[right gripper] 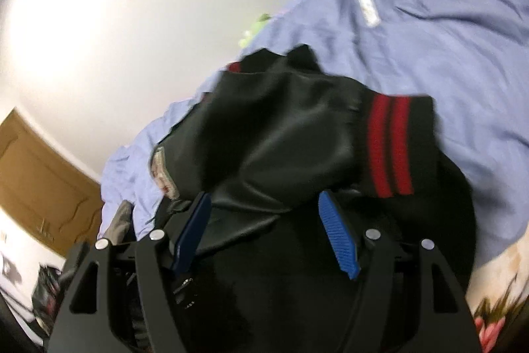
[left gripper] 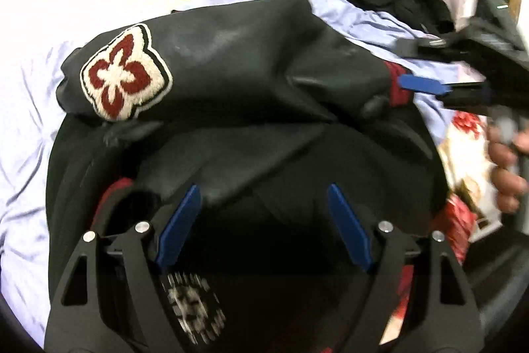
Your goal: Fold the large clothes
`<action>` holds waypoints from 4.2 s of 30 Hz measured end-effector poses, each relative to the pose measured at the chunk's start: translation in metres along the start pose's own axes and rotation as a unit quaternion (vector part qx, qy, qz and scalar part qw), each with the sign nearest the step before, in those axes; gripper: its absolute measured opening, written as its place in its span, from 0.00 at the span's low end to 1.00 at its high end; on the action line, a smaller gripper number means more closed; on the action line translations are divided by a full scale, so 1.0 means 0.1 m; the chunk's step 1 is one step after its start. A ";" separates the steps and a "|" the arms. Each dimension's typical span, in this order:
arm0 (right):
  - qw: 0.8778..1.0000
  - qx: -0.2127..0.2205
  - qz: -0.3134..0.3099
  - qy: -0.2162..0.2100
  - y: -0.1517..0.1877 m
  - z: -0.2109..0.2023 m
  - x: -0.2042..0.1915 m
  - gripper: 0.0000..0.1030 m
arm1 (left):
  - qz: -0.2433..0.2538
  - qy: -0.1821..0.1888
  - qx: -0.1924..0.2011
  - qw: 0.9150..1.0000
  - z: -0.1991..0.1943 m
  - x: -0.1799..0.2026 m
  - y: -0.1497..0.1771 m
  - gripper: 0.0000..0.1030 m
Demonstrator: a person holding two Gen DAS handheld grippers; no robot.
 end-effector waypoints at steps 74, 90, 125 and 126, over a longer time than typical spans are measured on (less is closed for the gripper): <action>0.882 -0.158 -0.443 0.031 -0.08 1.52 -2.24 0.64 | -0.069 -0.084 0.097 0.989 -0.97 -1.47 -0.51 0.70; 0.879 -0.094 -0.450 0.122 -0.59 1.85 -1.80 0.05 | -0.136 -0.061 0.014 0.989 -0.19 -2.10 -0.36 0.03; 0.893 -0.002 -0.387 0.230 -0.16 0.99 -0.34 0.86 | -0.145 -0.091 0.022 0.985 -0.22 -2.33 -0.11 0.03; 0.900 -0.009 -0.373 0.225 -0.19 1.10 -0.31 0.86 | -0.145 -0.091 0.022 0.985 -0.23 -2.33 -0.10 0.03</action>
Point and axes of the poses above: each gripper's, at about its wrist camera, not at the fingertips, and z roughly the way its jaws point, x to its right, y to its underside, the point moved 5 cm from there along z, roughly the way its jaws point, and after that the axes turned 15 degrees about y, right-handed, at the moved point
